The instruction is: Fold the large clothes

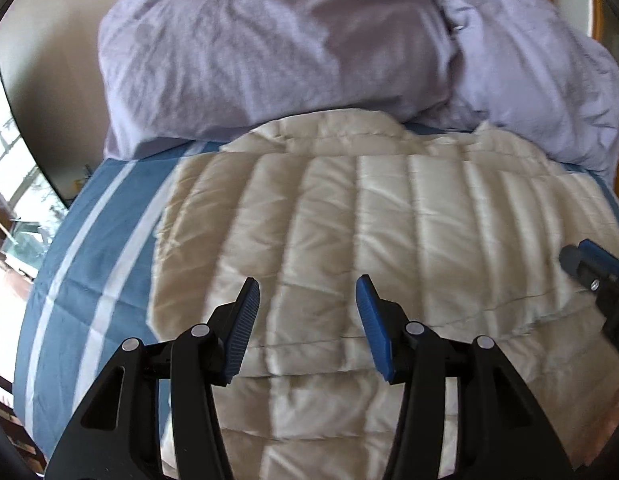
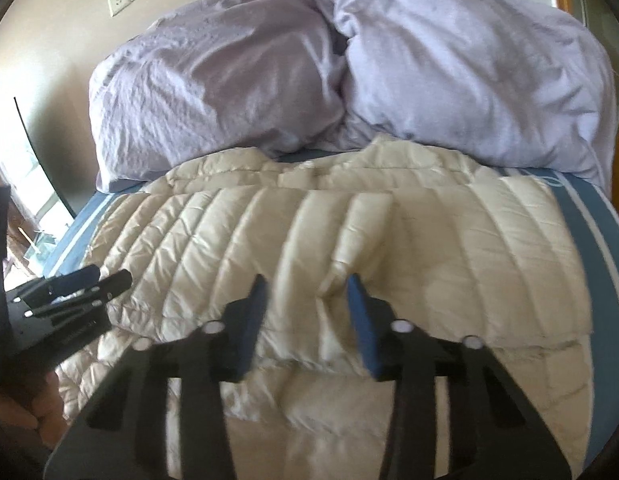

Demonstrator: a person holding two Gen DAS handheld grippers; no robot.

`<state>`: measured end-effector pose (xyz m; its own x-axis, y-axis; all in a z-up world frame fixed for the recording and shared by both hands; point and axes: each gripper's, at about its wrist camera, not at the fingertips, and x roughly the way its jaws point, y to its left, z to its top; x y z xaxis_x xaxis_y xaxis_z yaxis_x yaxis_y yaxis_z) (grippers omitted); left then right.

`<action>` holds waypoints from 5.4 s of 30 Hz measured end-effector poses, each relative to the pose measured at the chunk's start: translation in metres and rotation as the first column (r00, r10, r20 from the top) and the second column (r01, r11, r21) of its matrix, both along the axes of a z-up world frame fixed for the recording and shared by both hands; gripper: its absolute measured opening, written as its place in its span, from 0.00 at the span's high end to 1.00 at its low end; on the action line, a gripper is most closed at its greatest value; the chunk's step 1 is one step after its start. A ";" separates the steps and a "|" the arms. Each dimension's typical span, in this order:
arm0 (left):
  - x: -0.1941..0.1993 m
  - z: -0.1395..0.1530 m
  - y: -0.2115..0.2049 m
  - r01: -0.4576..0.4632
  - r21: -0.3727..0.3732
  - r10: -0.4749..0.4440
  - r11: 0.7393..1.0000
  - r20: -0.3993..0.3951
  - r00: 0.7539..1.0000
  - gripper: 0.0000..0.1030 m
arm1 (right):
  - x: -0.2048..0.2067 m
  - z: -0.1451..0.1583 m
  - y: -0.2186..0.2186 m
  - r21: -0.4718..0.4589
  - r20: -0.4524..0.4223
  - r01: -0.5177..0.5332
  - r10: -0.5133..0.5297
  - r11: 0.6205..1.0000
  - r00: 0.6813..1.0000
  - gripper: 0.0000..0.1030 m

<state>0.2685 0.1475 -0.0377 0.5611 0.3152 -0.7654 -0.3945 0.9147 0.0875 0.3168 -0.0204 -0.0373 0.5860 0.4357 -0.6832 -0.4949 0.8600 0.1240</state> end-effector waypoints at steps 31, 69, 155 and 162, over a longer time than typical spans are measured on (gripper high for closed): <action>0.007 -0.042 0.011 -0.029 0.018 0.030 0.999 -0.018 0.999 0.33 | 0.043 -0.060 -0.009 -0.001 -0.130 0.052 -0.051 0.999 0.990 0.96; -0.205 -0.015 0.066 0.051 -0.202 -0.050 0.978 0.009 0.999 0.28 | -0.064 -0.019 -0.244 0.068 -0.142 -0.006 0.016 0.998 0.990 0.24; -0.124 0.090 0.076 0.160 -0.372 -0.019 0.914 0.355 0.935 0.96 | 0.003 0.080 -0.247 0.306 0.018 0.065 -0.074 0.950 0.997 0.95; -0.050 0.084 0.110 0.072 -0.449 0.064 0.891 0.282 0.957 0.96 | 0.091 0.060 -0.225 0.371 -0.170 0.190 -0.135 0.909 0.976 0.95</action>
